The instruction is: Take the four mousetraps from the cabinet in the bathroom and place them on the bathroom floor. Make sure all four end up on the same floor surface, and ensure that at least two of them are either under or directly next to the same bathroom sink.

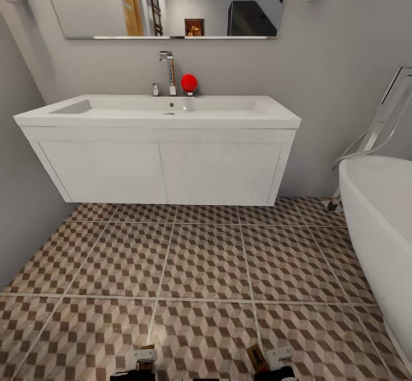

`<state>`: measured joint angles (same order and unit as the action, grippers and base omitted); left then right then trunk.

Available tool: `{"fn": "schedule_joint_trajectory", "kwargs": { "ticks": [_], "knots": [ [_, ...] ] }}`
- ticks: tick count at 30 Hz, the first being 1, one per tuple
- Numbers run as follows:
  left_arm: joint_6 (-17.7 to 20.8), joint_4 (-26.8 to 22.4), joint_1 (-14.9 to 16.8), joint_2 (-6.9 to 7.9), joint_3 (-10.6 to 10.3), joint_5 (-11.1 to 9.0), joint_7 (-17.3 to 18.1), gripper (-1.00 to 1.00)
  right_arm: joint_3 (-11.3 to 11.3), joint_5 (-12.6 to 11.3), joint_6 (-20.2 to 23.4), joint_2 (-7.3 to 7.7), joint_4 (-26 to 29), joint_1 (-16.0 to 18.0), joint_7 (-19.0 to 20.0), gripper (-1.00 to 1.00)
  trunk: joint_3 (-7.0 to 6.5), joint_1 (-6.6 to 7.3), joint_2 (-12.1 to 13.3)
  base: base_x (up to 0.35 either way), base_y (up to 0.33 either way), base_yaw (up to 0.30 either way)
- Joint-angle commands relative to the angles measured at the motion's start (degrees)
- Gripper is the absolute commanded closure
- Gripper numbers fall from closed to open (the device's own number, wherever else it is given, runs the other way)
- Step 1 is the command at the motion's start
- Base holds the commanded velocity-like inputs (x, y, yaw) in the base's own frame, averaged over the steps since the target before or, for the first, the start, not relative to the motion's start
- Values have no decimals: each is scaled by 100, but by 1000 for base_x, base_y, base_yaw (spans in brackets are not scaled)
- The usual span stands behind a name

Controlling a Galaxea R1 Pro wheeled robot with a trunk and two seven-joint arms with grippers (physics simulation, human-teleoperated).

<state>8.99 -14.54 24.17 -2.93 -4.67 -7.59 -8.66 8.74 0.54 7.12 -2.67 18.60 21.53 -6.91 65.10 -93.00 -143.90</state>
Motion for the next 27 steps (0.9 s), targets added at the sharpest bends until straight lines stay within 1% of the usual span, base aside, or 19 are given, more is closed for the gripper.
{"fn": "schedule_joint_trajectory", "kwargs": {
  "ticks": [1,15,27],
  "knots": [
    [33,-14,0,3,-52,-55,-49,100,53,-10,44,3,12,0,-65,100,27,-1,-3,0,0,0],
    [33,-14,0,3,-52,-54,-50,100,57,2,43,3,14,0,-59,100,338,-37,-22,0,0,0],
    [48,-15,0,4,-52,-51,-54,100,65,24,11,12,21,0,16,100,338,-37,-22,0,0,0]
  ]
}}
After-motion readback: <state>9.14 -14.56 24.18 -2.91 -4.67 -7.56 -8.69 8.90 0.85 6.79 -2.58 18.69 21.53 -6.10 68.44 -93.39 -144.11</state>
